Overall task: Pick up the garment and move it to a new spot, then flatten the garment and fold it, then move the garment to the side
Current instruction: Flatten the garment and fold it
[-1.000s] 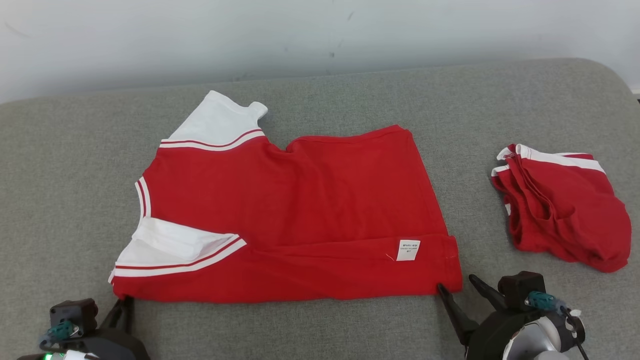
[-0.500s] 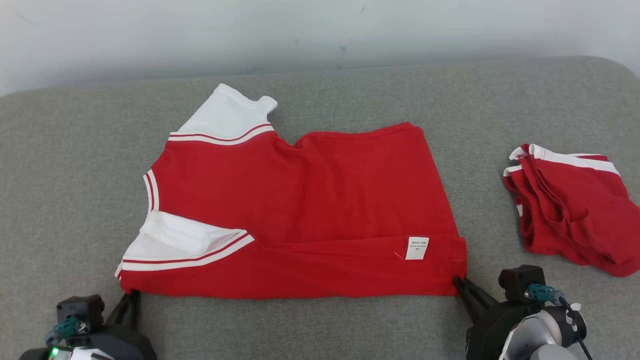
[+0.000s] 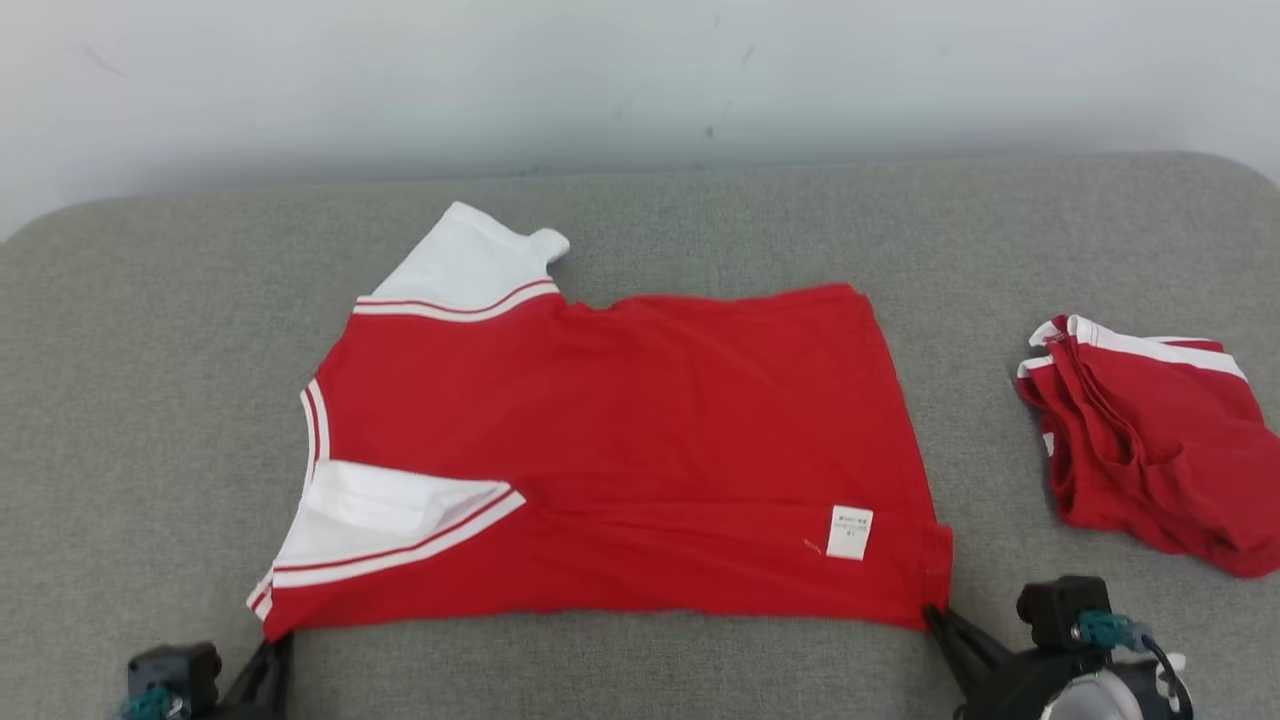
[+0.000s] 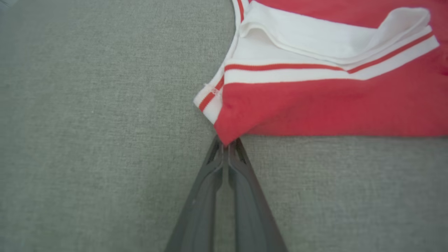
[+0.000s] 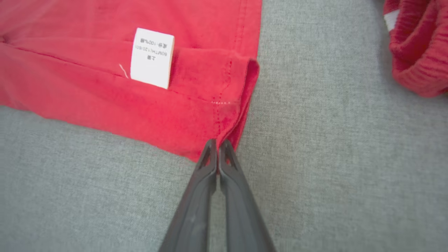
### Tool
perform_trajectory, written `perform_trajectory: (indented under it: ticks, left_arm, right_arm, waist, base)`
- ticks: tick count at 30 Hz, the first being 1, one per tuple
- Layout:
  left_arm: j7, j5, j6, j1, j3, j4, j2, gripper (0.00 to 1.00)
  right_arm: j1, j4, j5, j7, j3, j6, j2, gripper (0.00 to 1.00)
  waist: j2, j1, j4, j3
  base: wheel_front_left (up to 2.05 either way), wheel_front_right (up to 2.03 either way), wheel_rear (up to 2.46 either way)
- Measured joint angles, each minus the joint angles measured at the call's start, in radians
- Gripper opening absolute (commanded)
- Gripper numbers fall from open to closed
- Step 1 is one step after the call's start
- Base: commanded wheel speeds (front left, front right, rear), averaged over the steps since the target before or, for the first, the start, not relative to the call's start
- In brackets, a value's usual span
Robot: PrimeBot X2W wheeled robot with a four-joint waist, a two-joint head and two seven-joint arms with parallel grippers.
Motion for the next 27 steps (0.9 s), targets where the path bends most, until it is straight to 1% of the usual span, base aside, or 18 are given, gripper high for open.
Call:
perform_trajectory:
  ticks: [8,16,23,27]
  left_arm:
    - [-0.001,-0.007,-0.017,0.086,-0.003,-0.062,0.025,0.0]
    - [0.011,-0.023,-0.026,0.182,0.004,-0.145,0.041,0.0]
    - [0.036,-0.044,-0.026,0.231,0.015,-0.227,0.052,0.0]
    - [0.05,-0.052,-0.016,0.267,0.022,-0.272,0.059,0.0]
  right_arm:
    - [0.102,-0.083,0.032,0.024,-0.026,0.001,-0.038,0.0]
    - [0.186,-0.192,0.051,0.069,-0.058,-0.011,-0.077,0.0]
    - [0.28,-0.3,0.088,0.112,-0.095,-0.037,-0.098,0.0]
    - [0.289,-0.357,0.092,0.147,-0.098,-0.051,-0.109,0.0]
  waist:
    - [0.0,0.0,0.014,-0.032]
    - [0.0,0.0,0.021,-0.045]
    - [0.0,0.0,0.023,-0.04]
    - [0.0,0.0,0.016,-0.034]
  base:
    - [0.0,0.0,0.0]
    - [0.0,0.0,0.0]
    - [0.0,0.0,0.0]
    - [0.0,0.0,0.0]
